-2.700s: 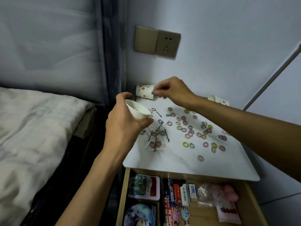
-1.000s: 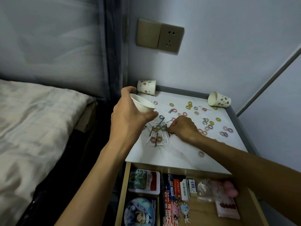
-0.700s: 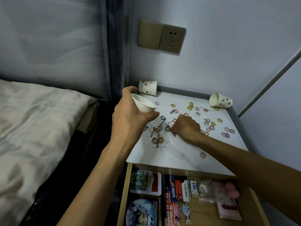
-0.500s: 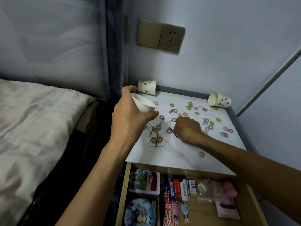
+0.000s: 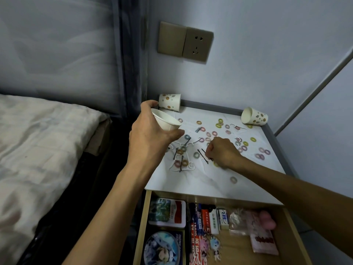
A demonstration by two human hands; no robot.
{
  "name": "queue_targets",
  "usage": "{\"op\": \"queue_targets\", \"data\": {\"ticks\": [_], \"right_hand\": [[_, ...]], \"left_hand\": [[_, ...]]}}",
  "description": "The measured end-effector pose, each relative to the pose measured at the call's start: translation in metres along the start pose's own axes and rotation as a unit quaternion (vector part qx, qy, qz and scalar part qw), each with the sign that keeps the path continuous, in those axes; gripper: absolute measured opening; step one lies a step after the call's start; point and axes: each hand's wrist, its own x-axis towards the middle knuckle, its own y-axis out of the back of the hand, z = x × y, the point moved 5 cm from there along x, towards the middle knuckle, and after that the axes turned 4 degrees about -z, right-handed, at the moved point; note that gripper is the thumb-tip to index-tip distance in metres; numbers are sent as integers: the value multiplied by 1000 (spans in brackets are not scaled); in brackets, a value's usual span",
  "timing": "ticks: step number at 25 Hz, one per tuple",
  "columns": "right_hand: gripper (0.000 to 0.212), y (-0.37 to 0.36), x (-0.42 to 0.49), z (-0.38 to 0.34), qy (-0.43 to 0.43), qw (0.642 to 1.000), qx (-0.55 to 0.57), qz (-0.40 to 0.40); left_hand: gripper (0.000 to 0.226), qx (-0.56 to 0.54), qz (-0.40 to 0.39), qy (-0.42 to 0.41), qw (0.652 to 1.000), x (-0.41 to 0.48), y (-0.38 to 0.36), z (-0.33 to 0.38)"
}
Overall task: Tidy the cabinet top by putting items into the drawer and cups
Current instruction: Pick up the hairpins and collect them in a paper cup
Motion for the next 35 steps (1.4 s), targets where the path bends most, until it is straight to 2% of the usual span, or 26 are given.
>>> {"op": "queue_targets", "data": {"ticks": [7, 10, 22, 27, 29, 32, 35], "right_hand": [[10, -1, -16, 0, 30, 999, 16, 10], [16, -2, -19, 2, 33, 999, 18, 14], [9, -1, 6, -8, 36, 997, -58, 41], [10, -3, -5, -20, 88, 976, -193, 49], [18, -7, -10, -21, 120, 963, -237, 54], [14, -4, -12, -19, 171, 956, -224, 75], [7, 17, 1, -25, 228, 959, -141, 92]], "left_hand": [[86, -6, 2, 3, 1000, -1, -3, 3], [87, -5, 2, 4, 1000, -1, -4, 2], [84, -8, 5, 7, 1000, 0, -4, 3], [83, -9, 6, 7, 1000, 1, -2, 3], [83, -9, 6, 6, 1000, 0, 0, 3], [83, -13, 12, 8, 1000, 1, 5, 2], [83, -16, 17, 11, 1000, 2, 8, 0]]}}
